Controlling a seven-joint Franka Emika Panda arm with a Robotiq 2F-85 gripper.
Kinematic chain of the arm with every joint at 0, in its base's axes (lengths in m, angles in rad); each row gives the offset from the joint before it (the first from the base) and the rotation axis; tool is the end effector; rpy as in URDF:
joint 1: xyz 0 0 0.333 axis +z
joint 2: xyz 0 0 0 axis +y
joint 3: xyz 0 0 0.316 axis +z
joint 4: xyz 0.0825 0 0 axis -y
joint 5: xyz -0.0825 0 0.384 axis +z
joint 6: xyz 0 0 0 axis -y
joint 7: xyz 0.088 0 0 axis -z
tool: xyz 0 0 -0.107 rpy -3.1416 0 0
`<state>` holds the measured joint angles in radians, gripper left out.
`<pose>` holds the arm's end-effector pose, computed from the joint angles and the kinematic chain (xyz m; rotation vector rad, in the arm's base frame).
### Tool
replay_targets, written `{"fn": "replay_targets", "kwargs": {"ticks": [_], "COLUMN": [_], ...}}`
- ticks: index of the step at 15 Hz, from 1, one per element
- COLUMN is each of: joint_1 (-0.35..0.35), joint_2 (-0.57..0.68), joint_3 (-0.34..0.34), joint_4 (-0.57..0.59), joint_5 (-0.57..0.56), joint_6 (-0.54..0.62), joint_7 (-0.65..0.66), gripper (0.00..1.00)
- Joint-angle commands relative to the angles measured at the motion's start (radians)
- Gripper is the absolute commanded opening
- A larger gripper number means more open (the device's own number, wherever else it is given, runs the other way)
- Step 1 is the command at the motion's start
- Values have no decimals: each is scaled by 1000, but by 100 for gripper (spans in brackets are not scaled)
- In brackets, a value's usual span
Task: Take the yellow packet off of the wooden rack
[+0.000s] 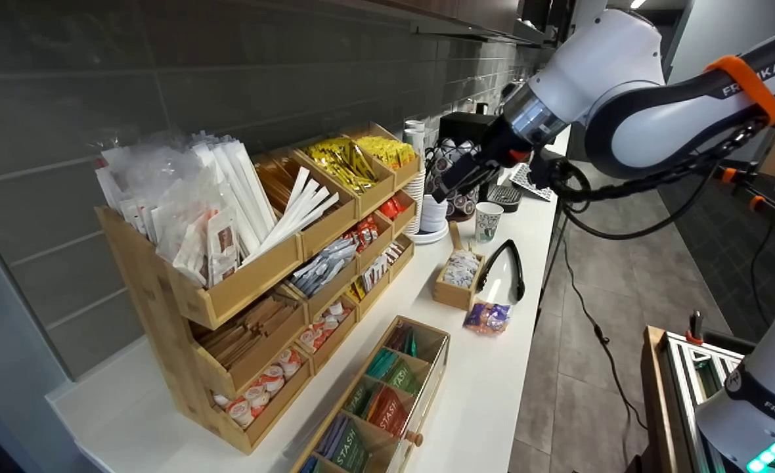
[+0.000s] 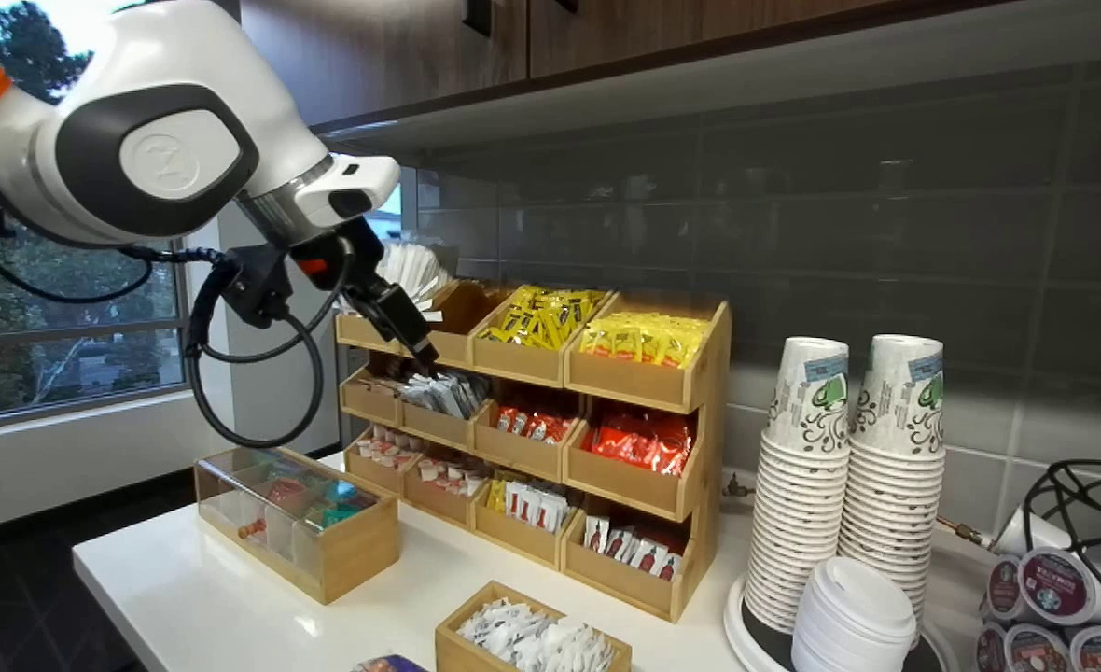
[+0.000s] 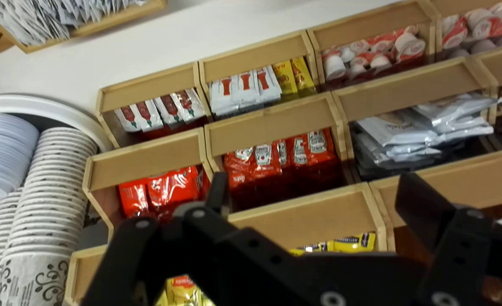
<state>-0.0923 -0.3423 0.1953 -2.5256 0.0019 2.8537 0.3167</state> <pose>0.4667 0.0521 0.4728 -2.8863 0.2953 -0.9989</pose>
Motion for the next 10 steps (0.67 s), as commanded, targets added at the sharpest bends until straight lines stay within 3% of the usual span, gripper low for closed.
{"fn": "replay_targets", "kwargs": {"ticks": [1,7,8,10], "joint_1": [-50,-112,-81,-85], "joint_2": [62,121,91,99], "joint_3": [26,52,24,24], "joint_4": [90,183,163,170], "joint_5": [-36,-70,-29,-30], "joint_6": [33,42,22,22], "joint_7": [54,92,34,35], "gripper": [100,100,100,100]}}
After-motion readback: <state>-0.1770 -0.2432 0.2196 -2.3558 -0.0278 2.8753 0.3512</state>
